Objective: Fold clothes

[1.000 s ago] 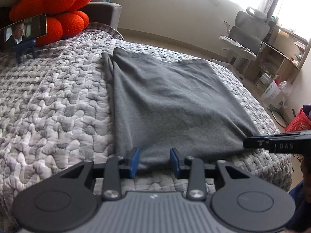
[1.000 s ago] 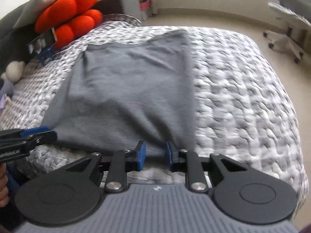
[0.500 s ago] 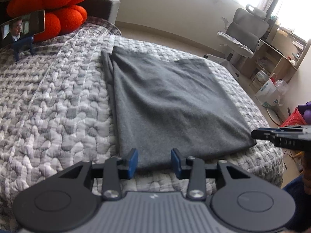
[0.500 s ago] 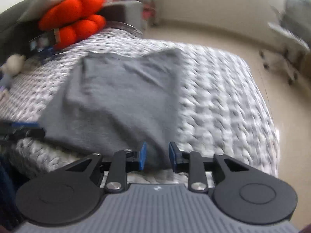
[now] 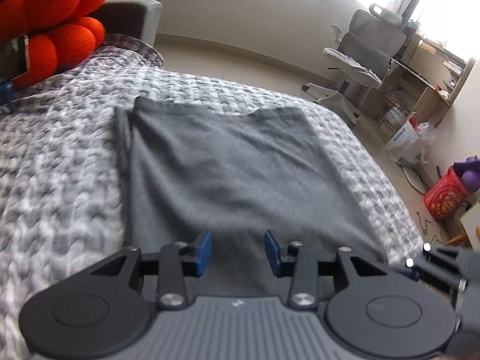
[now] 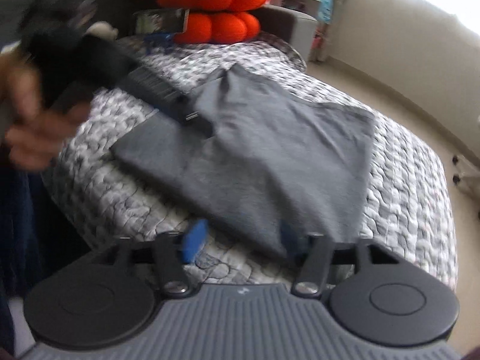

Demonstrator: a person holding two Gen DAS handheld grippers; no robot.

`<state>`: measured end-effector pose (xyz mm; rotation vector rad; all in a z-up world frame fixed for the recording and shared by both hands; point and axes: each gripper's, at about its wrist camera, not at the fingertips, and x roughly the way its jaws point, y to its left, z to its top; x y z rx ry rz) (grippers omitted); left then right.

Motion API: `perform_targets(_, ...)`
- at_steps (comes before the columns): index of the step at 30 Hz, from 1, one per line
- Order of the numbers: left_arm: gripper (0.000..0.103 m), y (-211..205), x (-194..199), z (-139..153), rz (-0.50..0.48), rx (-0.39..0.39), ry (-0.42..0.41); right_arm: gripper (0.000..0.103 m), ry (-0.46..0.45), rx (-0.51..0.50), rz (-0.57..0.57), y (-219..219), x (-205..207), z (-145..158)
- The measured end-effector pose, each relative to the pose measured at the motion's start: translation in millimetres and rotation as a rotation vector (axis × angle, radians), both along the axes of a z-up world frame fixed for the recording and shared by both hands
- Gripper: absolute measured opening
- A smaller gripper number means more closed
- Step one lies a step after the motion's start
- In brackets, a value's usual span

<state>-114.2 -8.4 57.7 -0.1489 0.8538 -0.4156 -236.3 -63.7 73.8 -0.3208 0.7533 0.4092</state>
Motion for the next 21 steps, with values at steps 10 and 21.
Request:
perform_targets(10, 0.042, -30.0, 8.5, -19.3, -0.087, 0.151, -0.055, 0.07, -0.013, -0.123, 0.064, 12.6, 1.1, -16.9)
perform_targets(21, 0.042, -18.0, 17.5, -18.8, -0.12, 0.102, -0.021, 0.066, -0.091, -0.255, 0.134, 15.3, 9.5, -23.9)
